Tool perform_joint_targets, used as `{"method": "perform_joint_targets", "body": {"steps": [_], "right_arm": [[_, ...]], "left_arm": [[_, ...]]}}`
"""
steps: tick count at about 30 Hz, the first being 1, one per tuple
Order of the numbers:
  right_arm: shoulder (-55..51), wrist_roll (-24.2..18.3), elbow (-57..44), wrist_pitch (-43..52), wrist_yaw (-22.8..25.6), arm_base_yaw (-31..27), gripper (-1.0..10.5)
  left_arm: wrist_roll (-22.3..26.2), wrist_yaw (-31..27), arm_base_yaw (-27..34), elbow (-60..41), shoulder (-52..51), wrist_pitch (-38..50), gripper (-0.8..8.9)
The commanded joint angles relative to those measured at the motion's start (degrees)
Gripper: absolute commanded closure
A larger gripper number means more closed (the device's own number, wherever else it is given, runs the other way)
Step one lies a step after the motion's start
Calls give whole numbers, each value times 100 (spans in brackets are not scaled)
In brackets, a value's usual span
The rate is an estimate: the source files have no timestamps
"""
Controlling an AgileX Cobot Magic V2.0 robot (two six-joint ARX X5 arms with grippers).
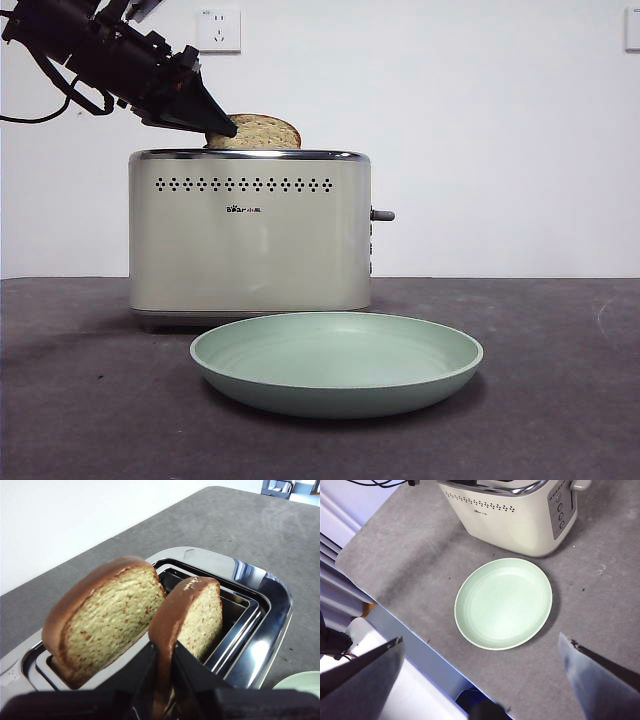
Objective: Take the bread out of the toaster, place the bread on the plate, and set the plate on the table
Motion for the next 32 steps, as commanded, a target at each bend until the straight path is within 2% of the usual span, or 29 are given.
{"method": "perform_joint_targets", "body": {"steps": [1,6,13,27,32], "right_arm": [[2,9,-2,28,-9,11,351],[2,9,-2,28,-9,11,351],[2,7,-2,28,-7,11,351],[33,4,-2,66,-4,11,351],[157,4,-2,144,-7,11,351]], "left_arm": [[24,42,-24,-17,37,17,822],[-28,44,-17,149,11,151,822],[-127,46,-20,841,-33,-236,822],[-197,52,-20,2627,-507,-1945,822],[-595,57,-26,2892,-1001,-2396,822]]}}
